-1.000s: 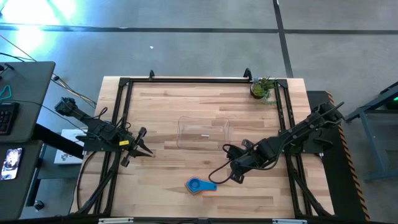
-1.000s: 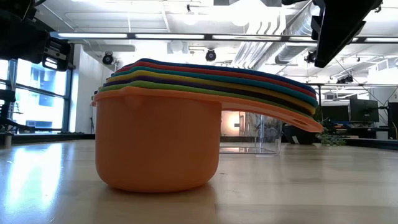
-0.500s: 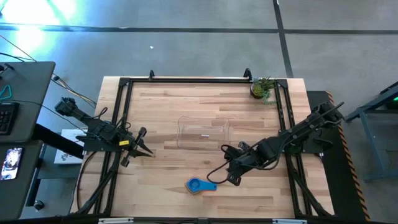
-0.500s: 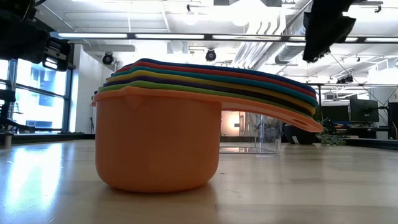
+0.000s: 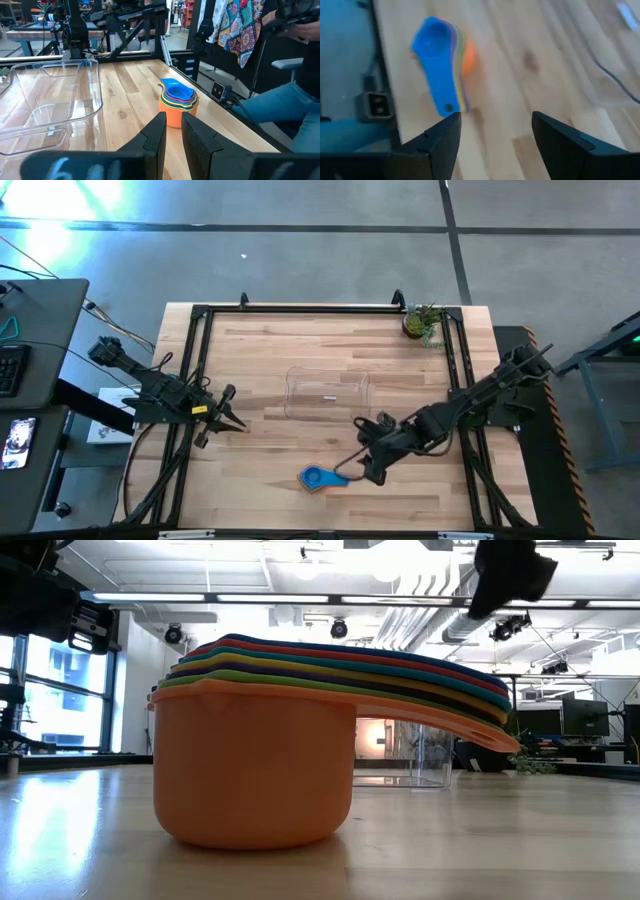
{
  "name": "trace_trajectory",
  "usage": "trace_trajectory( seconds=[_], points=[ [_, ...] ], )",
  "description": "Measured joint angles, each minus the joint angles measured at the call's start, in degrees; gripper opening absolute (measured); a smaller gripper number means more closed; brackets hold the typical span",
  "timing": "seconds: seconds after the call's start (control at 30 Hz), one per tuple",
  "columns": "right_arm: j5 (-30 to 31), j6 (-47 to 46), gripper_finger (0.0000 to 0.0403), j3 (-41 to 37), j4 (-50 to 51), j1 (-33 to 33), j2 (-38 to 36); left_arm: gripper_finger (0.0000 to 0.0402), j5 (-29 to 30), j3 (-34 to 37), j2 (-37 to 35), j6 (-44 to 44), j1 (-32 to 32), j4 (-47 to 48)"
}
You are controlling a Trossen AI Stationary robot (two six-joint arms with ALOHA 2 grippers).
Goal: Nest measuring cups in basket
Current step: Put the stacked measuring cups on top of the transparent bin
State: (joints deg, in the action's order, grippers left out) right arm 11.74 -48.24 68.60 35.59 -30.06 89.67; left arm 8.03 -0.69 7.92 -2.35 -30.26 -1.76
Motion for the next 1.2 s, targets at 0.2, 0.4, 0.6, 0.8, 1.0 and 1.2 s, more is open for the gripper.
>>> trace_trajectory(
  seconds=[0.2, 0.4, 0.6, 0.8, 1.0, 1.2],
  points=[
    [3.3, 4.7, 0.0236, 0.0, -3.7, -3.5, 0.0, 0.0051, 0.0, 0.0, 0.0, 0.0, 0.0, 0.0],
    [4.9, 8.4, 0.0242, 0.0, -5.8, -4.7, 0.0, 0.0051, 0.0, 0.0, 0.0, 0.0, 0.0, 0.0],
    [6.2, 14.3, 0.0260, 0.0, -7.8, -3.9, 0.0, 0.0051, 0.0, 0.0, 0.0, 0.0, 0.0, 0.0],
    [6.8, 22.6, 0.0266, 0.6, -11.0, -2.3, 0.1, 0.0051, 0.0, 0.0, 0.0, 0.0, 0.0, 0.0],
    [6.5, 27.8, 0.0266, 9.1, -4.7, -1.4, 4.5, 0.0051, 0.0, 0.0, 0.0, 0.0, 0.0, 0.0],
    [4.7, 28.9, 0.0266, 22.1, 9.7, -1.0, 11.7, 0.0051, 0.0, -0.1, 0.3, 0.0, 0.0, -0.1]
  ],
)
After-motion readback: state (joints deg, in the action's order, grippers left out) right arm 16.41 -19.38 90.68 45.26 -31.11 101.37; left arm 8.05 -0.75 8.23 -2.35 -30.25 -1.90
